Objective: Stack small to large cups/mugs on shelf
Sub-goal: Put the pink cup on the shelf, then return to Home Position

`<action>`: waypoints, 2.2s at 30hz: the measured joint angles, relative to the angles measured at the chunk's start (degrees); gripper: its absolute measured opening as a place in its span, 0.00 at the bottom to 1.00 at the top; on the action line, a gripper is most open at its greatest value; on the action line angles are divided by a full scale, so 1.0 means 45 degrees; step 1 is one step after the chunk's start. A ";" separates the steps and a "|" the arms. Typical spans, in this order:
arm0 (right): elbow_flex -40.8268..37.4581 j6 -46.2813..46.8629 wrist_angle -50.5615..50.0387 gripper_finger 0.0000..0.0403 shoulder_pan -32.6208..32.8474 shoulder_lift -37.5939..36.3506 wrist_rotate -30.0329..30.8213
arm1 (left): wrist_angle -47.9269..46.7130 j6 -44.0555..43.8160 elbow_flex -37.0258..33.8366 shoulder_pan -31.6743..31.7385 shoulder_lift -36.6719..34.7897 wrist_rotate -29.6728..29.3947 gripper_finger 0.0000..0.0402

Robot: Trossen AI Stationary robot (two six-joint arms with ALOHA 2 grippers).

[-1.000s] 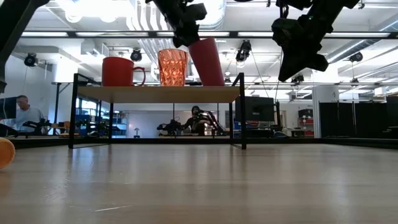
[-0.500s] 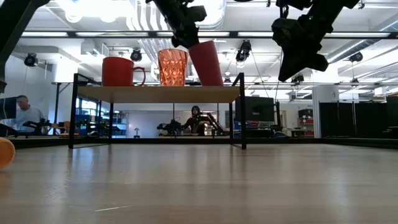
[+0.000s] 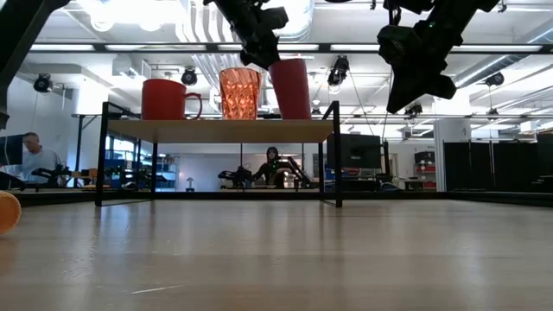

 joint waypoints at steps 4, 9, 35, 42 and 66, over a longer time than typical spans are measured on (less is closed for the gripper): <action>0.0000 -0.0005 0.0005 0.02 0.0000 0.0000 0.0000 | 0.0890 -0.0008 -0.0005 0.0000 -0.0007 0.0000 0.14; 0.0000 -0.0005 0.0005 0.02 0.0000 0.0000 0.0000 | 0.1614 -0.0010 -0.0005 0.0000 -0.0011 0.0001 0.14; 0.4398 -0.4219 -0.0070 0.02 0.0034 -0.0005 0.0097 | 0.1582 -0.0547 0.1823 -0.0899 -0.4074 0.0000 0.12; 0.7017 -0.5677 -0.1641 0.02 0.0307 -0.0010 -0.0324 | -0.0654 -0.2324 0.1781 -0.1785 -0.5640 0.0364 0.01; 0.6822 -0.4653 -0.3143 0.02 0.2657 -0.3387 0.0817 | -0.3971 -0.4648 0.1296 -0.5792 -0.7455 -0.0917 0.00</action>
